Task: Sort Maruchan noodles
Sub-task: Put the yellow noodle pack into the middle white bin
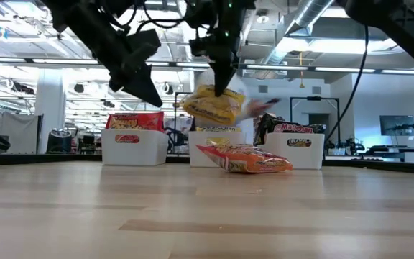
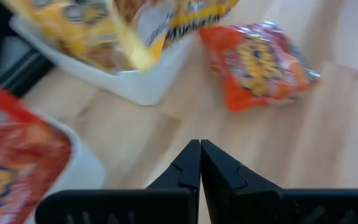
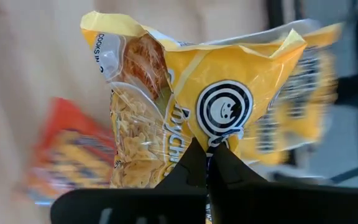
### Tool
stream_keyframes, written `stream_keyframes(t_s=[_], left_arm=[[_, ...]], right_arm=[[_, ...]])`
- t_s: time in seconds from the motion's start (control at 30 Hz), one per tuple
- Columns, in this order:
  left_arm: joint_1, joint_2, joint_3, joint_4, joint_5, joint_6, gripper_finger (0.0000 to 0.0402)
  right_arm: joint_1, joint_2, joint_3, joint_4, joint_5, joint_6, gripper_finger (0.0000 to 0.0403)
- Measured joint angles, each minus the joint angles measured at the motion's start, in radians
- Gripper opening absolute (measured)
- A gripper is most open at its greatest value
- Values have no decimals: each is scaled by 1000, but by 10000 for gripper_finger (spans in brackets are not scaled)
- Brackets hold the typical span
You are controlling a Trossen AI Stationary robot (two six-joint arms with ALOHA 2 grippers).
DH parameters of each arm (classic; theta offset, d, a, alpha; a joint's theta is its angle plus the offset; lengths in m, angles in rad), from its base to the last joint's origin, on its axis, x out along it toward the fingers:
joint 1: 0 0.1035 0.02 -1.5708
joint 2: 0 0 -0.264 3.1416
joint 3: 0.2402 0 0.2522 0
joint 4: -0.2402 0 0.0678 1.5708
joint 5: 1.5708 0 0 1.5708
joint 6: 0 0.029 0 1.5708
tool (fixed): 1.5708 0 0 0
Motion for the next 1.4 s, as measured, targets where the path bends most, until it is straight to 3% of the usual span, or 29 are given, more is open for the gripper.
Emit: stream_keyframes(t_s=[0.17,0.4,0.6,1.07,1.4], left_arm=[[65,0,0,0,-8,-28,0],[133,0,0,0,1,-57,0],[162,0,0,1,3,-59,0],[171,0,0,1,27,-59,0],[171,0,0,1,45,-59,0]], right_arm=[[-70,1,0,41,60,-193,5],[-127,1,0,129,54,-362,7],[-143,3,-82,140,25,-380,7],[-111,2,-197,232,79,-379,12],[-117,2,-197,219,83,-378,82]])
